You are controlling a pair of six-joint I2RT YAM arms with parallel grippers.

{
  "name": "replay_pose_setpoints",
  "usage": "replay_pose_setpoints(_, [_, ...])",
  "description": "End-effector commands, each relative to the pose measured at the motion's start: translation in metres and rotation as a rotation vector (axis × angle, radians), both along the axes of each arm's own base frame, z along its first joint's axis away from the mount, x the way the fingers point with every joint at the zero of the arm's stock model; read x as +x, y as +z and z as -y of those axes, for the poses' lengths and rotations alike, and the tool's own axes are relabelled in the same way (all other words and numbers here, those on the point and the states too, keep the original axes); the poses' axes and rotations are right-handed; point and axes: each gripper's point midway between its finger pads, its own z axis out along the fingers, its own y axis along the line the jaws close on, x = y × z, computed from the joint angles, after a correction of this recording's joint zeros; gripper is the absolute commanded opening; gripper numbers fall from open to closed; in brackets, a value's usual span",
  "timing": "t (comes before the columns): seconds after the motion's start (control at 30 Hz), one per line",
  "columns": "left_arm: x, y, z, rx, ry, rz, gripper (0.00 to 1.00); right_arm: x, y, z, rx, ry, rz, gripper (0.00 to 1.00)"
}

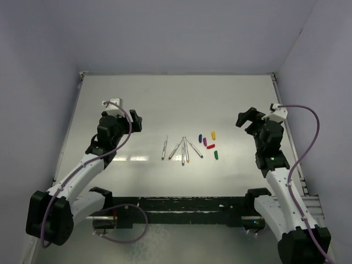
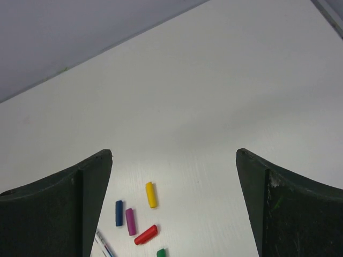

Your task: Insert the pens into the pen caps

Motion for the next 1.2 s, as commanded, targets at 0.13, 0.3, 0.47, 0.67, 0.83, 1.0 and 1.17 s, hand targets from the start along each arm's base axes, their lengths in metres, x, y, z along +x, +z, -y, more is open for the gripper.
replay_pose_setpoints(0.13, [0.01,0.022,0.006,-0.008,-0.018,0.061,0.99,0.004,0.007,0.006,0.037,-0.053,0.044,1.0])
replay_pose_setpoints(0.3, [0.007,0.027,0.006,-0.013,-0.024,0.091,0.99,0.001,0.011,0.007,0.026,-0.051,0.071,1.0])
replay_pose_setpoints(0.47, [0.004,0.027,0.008,-0.02,-0.04,0.106,0.99,-0.001,0.011,0.01,0.015,-0.062,0.082,1.0])
replay_pose_setpoints(0.67, [0.003,0.024,0.017,-0.022,-0.095,0.093,1.0,-0.003,0.009,0.005,0.042,-0.042,0.109,1.0])
replay_pose_setpoints(0.83, [0.007,0.008,0.038,0.013,-0.175,0.028,0.9,0.002,0.008,-0.001,0.044,-0.005,0.148,1.0])
replay_pose_setpoints(1.0, [0.0,-0.006,0.067,0.068,-0.231,-0.017,0.91,0.007,0.002,-0.001,0.018,0.001,0.116,1.0])
replay_pose_setpoints(1.17, [-0.013,-0.022,0.079,0.064,-0.247,-0.097,0.86,0.009,0.003,-0.001,0.024,-0.002,0.141,1.0])
